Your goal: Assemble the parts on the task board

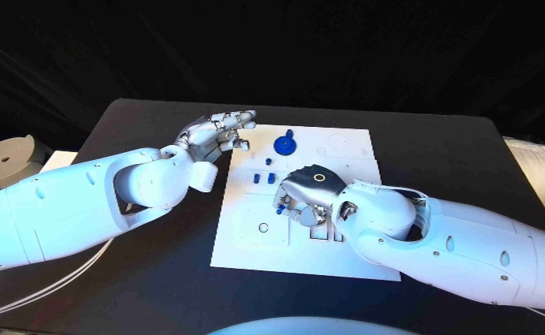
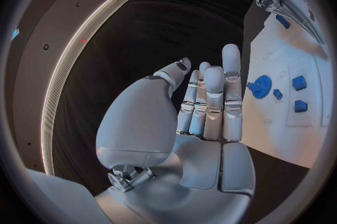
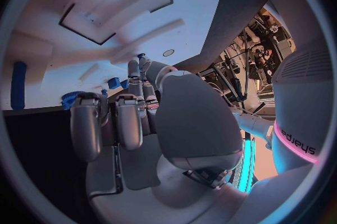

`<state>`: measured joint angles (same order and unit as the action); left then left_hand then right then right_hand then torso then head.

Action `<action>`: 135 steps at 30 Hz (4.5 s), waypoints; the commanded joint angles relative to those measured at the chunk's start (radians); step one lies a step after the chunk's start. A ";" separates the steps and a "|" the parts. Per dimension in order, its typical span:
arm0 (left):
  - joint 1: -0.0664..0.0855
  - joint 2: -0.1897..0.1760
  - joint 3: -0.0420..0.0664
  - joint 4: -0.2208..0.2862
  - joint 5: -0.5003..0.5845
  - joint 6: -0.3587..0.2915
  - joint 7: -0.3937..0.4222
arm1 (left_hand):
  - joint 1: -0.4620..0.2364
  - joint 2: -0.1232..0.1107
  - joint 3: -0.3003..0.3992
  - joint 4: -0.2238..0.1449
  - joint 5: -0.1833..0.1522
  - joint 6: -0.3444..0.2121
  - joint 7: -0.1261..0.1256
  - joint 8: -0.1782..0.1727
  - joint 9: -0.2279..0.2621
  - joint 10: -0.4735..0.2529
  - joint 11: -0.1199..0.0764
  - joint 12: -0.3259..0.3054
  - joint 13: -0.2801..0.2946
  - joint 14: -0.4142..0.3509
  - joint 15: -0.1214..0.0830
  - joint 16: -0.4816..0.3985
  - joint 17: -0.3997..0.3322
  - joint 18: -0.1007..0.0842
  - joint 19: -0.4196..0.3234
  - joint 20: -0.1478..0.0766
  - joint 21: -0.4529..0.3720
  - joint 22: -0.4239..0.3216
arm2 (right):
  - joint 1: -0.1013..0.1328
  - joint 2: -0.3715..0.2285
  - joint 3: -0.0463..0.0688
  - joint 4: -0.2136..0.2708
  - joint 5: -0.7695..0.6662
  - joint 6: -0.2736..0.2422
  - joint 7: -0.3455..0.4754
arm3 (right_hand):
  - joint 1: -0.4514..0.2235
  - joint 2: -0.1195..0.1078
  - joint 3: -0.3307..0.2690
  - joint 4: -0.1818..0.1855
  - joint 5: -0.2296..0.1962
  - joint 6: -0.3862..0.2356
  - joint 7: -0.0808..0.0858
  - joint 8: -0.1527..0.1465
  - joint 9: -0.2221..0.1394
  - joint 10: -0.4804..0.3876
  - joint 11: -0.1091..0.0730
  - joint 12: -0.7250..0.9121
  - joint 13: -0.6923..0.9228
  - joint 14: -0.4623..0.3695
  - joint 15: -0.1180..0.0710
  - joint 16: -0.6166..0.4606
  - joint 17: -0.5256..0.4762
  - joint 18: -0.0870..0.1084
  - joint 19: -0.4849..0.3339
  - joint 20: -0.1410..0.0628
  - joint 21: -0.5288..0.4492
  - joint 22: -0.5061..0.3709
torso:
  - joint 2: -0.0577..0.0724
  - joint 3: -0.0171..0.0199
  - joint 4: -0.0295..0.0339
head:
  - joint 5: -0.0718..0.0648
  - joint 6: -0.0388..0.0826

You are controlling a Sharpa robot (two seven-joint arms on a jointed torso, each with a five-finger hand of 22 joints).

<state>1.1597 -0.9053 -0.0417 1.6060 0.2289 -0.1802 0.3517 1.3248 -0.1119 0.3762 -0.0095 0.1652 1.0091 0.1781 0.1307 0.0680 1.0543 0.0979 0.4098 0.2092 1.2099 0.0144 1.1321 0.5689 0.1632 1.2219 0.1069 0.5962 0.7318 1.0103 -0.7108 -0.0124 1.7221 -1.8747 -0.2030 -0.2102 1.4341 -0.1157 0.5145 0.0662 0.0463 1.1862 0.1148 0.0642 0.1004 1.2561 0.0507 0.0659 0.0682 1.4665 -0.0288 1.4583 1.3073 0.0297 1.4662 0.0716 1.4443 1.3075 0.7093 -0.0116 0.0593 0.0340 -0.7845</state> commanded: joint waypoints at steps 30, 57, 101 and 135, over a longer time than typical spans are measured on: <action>0.000 -0.002 0.000 0.006 -0.006 0.023 -0.004 | 0.001 0.006 -0.001 -0.004 0.003 -0.009 0.000 0.005 0.000 -0.008 -0.001 0.005 0.001 -0.006 0.000 0.002 -0.004 0.019 -0.001 0.007 -0.007 -0.002 | -0.001 0.030 -0.012 -0.027 -0.026 0.036 -0.055 | -0.076 -0.056 -0.111 0.036 0.002 -0.118 0.019 -0.003 -0.029 -0.222 0.055 -0.003 -0.006 0.064 0.051 -0.032 0.069 0.032 -0.023 0.039 -0.061 0.006 | -0.001 -0.0003 -0.0004 | -0.002 -0.001; 0.000 -0.003 0.000 0.005 -0.007 0.029 -0.010 | 0.002 0.007 -0.001 -0.005 0.003 -0.011 0.001 0.005 0.000 -0.012 0.000 0.008 0.001 -0.009 0.001 0.000 -0.009 0.019 -0.001 0.007 -0.008 -0.002 | 0.085 -0.239 0.026 0.088 0.079 -0.028 -0.088 | -0.035 -0.054 -0.177 0.054 0.003 -0.138 -0.008 -0.003 -0.033 -0.182 0.047 0.045 -0.005 0.059 0.043 -0.055 0.035 0.036 -0.023 0.044 -0.075 -0.009 | -0.001 -0.0018 -0.0030 | -0.035 0.026; 0.000 -0.006 -0.001 0.005 -0.011 0.033 -0.015 | 0.005 0.008 -0.001 -0.006 0.003 -0.012 0.001 0.006 0.000 -0.015 0.000 0.011 0.002 -0.011 0.001 0.000 -0.012 0.018 -0.002 0.007 -0.008 -0.003 | 0.070 -0.203 0.021 0.017 0.020 0.060 -0.091 | 0.035 0.041 -0.125 0.071 0.002 -0.026 -0.018 0.037 -0.009 -0.017 -0.008 0.067 0.001 0.063 -0.001 -0.053 0.032 0.034 -0.012 0.007 -0.072 -0.002 | 0.001 -0.0005 -0.0012 | -0.034 0.027; 0.000 -0.005 -0.002 0.001 -0.012 0.036 -0.017 | 0.005 0.008 -0.001 -0.006 0.003 -0.012 0.001 0.006 0.000 -0.015 0.000 0.011 0.002 -0.011 0.001 0.000 -0.012 0.018 -0.002 0.007 -0.008 -0.003 | 0.118 -0.280 0.040 0.195 0.078 -0.016 -0.097 | 0.039 0.035 -0.106 0.052 0.002 -0.009 -0.012 0.040 0.000 0.013 -0.007 0.045 -0.002 0.064 -0.004 -0.049 0.035 0.031 -0.008 -0.002 -0.068 0.005 | 0.000 -0.0016 -0.0023 | -0.032 0.032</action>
<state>1.1595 -0.9116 -0.0438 1.6066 0.2219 -0.1647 0.3309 1.3248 -0.1119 0.3763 -0.0095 0.1651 1.0019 0.1782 0.1307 0.0680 1.0471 0.0981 0.4146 0.2101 1.2063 0.0181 1.1320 0.5585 0.1632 1.2218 0.1069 0.5925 0.7306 1.1286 -0.9992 0.0275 1.9046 -1.8033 -0.2073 -0.3030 1.4793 -0.0738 0.4045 0.1182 0.0445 1.1685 0.0911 0.0970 0.0855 1.2654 0.0409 0.1150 0.0674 1.4647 -0.0271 1.4041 1.3076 0.0614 1.4572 0.0770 1.3746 1.3078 0.7083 -0.0133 0.0582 -0.0026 -0.7544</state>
